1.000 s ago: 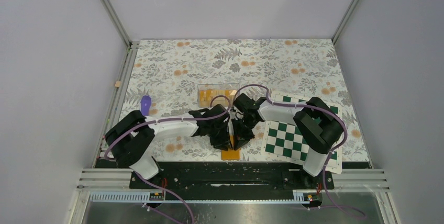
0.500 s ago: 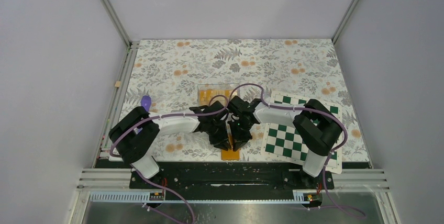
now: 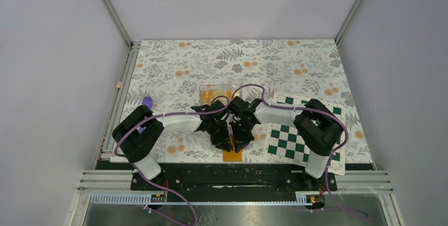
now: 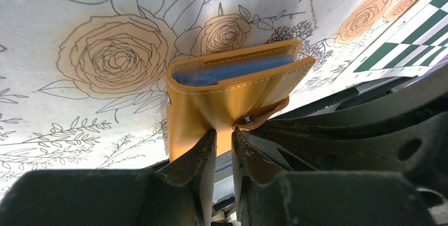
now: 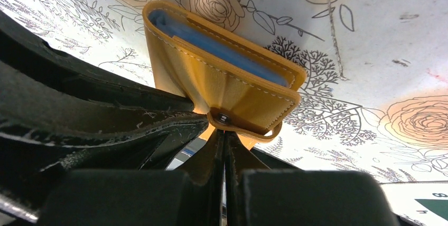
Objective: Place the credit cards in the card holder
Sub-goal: Close the card holder at the center of the board.
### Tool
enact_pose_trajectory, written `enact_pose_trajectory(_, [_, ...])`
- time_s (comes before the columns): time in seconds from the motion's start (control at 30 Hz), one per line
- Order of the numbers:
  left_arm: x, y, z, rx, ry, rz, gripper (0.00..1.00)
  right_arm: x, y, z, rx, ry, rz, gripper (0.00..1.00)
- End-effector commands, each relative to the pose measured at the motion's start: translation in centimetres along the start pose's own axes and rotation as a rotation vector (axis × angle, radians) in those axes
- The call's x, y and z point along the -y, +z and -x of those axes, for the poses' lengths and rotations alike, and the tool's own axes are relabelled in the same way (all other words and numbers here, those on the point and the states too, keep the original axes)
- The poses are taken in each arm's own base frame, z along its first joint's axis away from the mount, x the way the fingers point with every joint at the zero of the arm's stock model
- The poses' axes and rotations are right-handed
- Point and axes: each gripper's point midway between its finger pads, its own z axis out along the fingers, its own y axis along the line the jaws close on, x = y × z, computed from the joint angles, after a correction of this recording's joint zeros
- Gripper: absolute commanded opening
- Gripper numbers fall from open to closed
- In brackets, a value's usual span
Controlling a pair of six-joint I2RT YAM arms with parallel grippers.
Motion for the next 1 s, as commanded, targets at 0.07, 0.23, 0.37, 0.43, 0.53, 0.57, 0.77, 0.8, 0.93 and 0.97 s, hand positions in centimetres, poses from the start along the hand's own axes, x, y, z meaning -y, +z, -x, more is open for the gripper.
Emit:
enact_pose_trajectory(0.07, [-9.7, 5.8, 3.4, 0.21, 0.062, 0.335, 0.19, 3.2, 4.8, 1.8, 0.04, 0.015, -0.108, 0.0])
enact_pose_trajectory(0.23, [-9.9, 5.9, 3.2, 0.203, 0.07, 0.34, 0.18, 4.2, 5.1, 2.0, -0.001, 0.073, -0.094, 0.0])
enact_pose_trajectory(0.37, [-9.9, 5.8, 3.1, 0.208, 0.07, 0.339, 0.17, 5.0, 5.7, 1.9, -0.037, 0.1, -0.1, 0.0])
enact_pose_trajectory(0.43, [-9.8, 5.7, 3.2, 0.212, 0.072, 0.337, 0.17, 5.4, 5.8, 2.0, -0.039, 0.103, -0.106, 0.0])
enact_pose_trajectory(0.53, [-9.7, 5.6, 3.2, 0.215, 0.074, 0.333, 0.17, 5.7, 5.7, 2.1, -0.034, 0.099, -0.111, 0.0])
enact_pose_trajectory(0.57, [-9.7, 5.6, 3.2, 0.216, 0.075, 0.33, 0.17, 5.7, 5.6, 2.1, -0.033, 0.092, -0.108, 0.0])
enact_pose_trajectory(0.77, [-8.0, 4.5, 3.4, 0.246, 0.1, 0.265, 0.2, 3.2, 3.2, 1.9, 0.002, -0.01, 0.014, 0.0])
enact_pose_trajectory(0.8, [-7.6, 4.2, 3.4, 0.253, 0.105, 0.248, 0.21, 2.9, 2.5, 1.8, 0.017, -0.028, 0.032, 0.0])
enact_pose_trajectory(0.93, [-5.3, 2.6, 3.7, 0.291, 0.133, 0.165, 0.22, 1.6, 0.2, 1.3, 0.069, -0.074, 0.096, 0.0])
enact_pose_trajectory(0.97, [-4.6, 2.2, 3.8, 0.302, 0.14, 0.141, 0.22, 1.3, -0.4, 1.2, 0.082, -0.081, 0.108, 0.0])
